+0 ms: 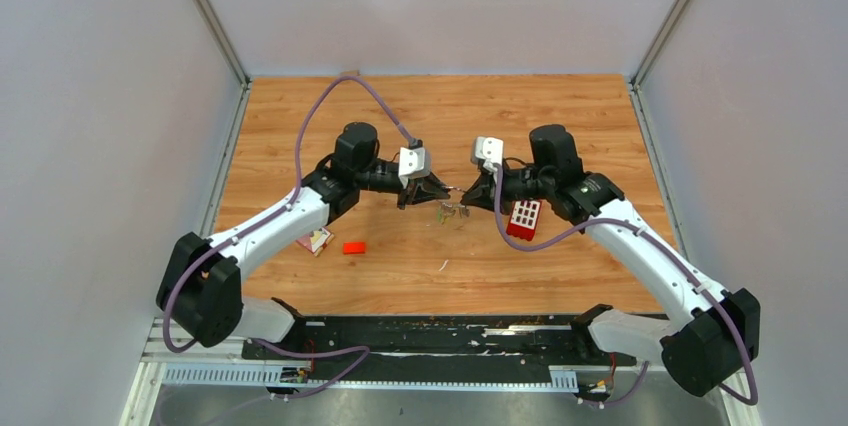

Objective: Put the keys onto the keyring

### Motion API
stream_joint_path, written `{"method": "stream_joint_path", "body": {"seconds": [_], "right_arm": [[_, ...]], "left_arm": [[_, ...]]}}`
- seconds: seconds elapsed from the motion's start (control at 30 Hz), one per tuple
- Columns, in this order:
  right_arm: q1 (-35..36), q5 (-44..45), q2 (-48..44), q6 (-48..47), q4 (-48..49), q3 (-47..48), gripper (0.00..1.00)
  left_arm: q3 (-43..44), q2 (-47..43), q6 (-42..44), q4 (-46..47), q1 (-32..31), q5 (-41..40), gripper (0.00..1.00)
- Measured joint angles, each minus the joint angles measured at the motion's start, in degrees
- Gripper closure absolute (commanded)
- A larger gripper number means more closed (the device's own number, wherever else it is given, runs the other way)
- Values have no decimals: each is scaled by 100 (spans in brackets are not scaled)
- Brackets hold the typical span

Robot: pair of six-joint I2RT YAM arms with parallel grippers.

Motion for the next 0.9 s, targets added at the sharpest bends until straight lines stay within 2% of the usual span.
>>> {"method": "stream_joint_path", "body": {"seconds": [0.03, 0.2, 0.37, 0.43, 0.63, 0.77, 0.9], "right_arm": [[-11, 0, 2, 9, 17, 0, 100], [-68, 0, 35, 42, 24, 0, 98], [-153, -11, 66, 173, 120, 0, 100], [-203, -22, 66, 225, 201, 0, 98], [-269, -136, 66, 315, 317, 0, 78], [-345, -251, 70, 328, 310, -15, 59], [-544, -452, 66, 337, 310, -125, 49]], "left_arm": [[0, 28, -70, 9, -2, 70, 100], [13, 140, -485, 63, 2, 332, 100], [9, 153, -1169, 221, 0, 282, 100], [4, 153, -1447, 341, -4, 238, 100], [-116, 72, -2103, 673, -4, 114, 100], [-120, -68, -2297, 813, 0, 0, 100], [-120, -293, -2334, 938, 0, -79, 100]]}}
